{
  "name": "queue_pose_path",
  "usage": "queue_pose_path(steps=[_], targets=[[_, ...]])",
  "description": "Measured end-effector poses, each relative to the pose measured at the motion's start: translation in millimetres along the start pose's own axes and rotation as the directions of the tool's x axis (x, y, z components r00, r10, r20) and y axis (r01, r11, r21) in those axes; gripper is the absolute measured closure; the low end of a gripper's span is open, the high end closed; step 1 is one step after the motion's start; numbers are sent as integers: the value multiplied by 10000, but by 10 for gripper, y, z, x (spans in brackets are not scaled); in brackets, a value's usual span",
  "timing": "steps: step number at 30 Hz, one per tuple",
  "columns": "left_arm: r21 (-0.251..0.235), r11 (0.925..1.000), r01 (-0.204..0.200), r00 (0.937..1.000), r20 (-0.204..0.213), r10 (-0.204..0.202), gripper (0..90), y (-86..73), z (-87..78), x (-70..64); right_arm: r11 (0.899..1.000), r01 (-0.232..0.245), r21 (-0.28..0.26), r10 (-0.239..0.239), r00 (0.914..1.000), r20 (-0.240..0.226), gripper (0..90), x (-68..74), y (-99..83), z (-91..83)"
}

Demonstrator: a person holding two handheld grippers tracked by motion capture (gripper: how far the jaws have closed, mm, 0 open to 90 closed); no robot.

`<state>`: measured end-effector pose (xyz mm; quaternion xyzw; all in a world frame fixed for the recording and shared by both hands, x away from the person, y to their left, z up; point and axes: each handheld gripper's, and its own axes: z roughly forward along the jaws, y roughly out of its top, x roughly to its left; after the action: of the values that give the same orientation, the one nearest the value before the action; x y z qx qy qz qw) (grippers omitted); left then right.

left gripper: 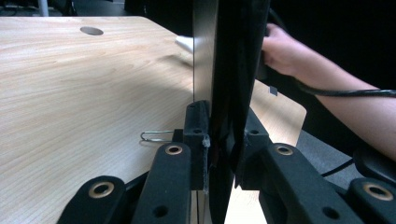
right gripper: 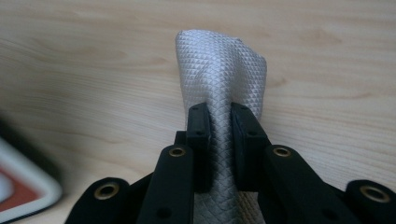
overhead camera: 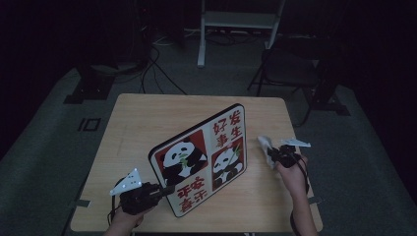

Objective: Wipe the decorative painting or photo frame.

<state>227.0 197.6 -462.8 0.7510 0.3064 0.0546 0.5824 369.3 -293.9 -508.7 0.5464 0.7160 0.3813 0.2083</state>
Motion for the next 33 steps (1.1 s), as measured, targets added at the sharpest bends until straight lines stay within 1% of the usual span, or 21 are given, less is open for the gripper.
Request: queue_pose_path(steps=[3, 5, 6, 7, 9, 10, 12, 14, 16, 17, 19, 21, 23, 25, 27, 28, 29, 30, 31, 32, 33], targets=[[-4, 10000, -4, 10000, -30, 4, 790, -2, -1, -7, 9990, -35, -435, 18, 9993, -381, 792, 55, 51, -158], [-4, 10000, -14, 10000, -45, 14, 790, -2, -1, -7, 9970, 37, -772, -81, 9984, -561, 792, 100, 91, -268], [3, 10000, -21, 10000, -41, 21, 790, -1, -1, -7, 9942, 13, -1077, -84, 9978, -652, 792, 134, 120, -342], [0, 10000, -21, 10000, -44, 21, 790, -1, 0, -6, 9921, 29, -1251, -122, 9972, -739, 792, 168, 148, -403], [-1, 10000, -27, 10000, -48, 27, 790, -2, -1, -6, 9870, 206, -1596, -332, 9965, -764, 792, 233, 201, -507], [-2, 10000, -22, 10000, -47, 22, 790, -2, -1, -7, 9842, 271, -1751, -426, 9954, -853, 792, 271, 235, -569], [-3, 10000, -33, 10000, -51, 33, 791, -2, -1, -8, 9752, 432, -2173, -638, 9940, -889, 792, 352, 306, -690], [-23, 10000, -10, 10000, -54, 10, 791, -4, 0, -8, 9667, 588, -2490, -878, 9904, -1071, 792, 433, 381, -803], [-23, 10000, -4, 10000, -64, 3, 791, -4, 0, -10, 9559, 713, -2848, -1076, 9876, -1140, 791, 505, 454, -901], [-22, 10000, -5, 10000, -62, 5, 791, -5, -1, -12, 9502, 735, -3030, -1137, 9866, -1173, 791, 539, 489, -944], [-15, 10000, -13, 10000, -68, 13, 791, -4, -1, -14, 9379, 653, -3406, -1195, 9828, -1407, 788, 606, 558, -1027], [-25, 10000, -10, 10000, -64, 10, 791, -5, -1, -15, 9261, 596, -3726, -1297, 9776, -1659, 789, 670, 629, -1102], [-7, 10000, -23, 10000, -87, 23, 791, -4, -1, -19, 9124, 716, -4030, -1503, 9744, -1671, 790, 742, 698, -1169], [-10, 10000, -22, 9999, -113, 22, 791, -5, 0, -27, 8995, 779, -4300, -1711, 9682, -1826, 790, 819, 766, -1231], [-12, 10000, -20, 9999, -129, 20, 791, -6, -1, -36, 8861, 893, -4549, -1931, 9631, -1872, 789, 904, 831, -1282], [4, 10000, -25, 9999, -127, 25, 791, -6, -2, -36, 8785, 894, -4693, -2051, 9578, -2015, 789, 954, 869, -1304], [6, 10000, -15, 9999, -130, 15, 791, -5, -2, -37, 8746, 1002, -4743, -2199, 9540, -2039, 789, 997, 900, -1316], [22, 10000, -24, 9999, -133, 25, 791, -5, -3, -37, 8700, 986, -4831, -2235, 9522, -2081, 789, 1027, 920, -1320], [5, 10000, -17, 9999, -127, 17, 791, -6, -2, -36, 8683, 997, -4859, -2332, 9466, -2224, 789, 1067, 946, -1322], [-2, 10000, -8, 9999, -129, 8, 791, -7, -2, -36, 8653, 1115, -4887, -2477, 9427, -2235, 788, 1108, 971, -1314], [2, 10000, -15, 9999, -130, 15, 791, -7, -2, -38, 8635, 1190, -4900, -2531, 9428, -2170, 788, 1143, 993, -1298]])
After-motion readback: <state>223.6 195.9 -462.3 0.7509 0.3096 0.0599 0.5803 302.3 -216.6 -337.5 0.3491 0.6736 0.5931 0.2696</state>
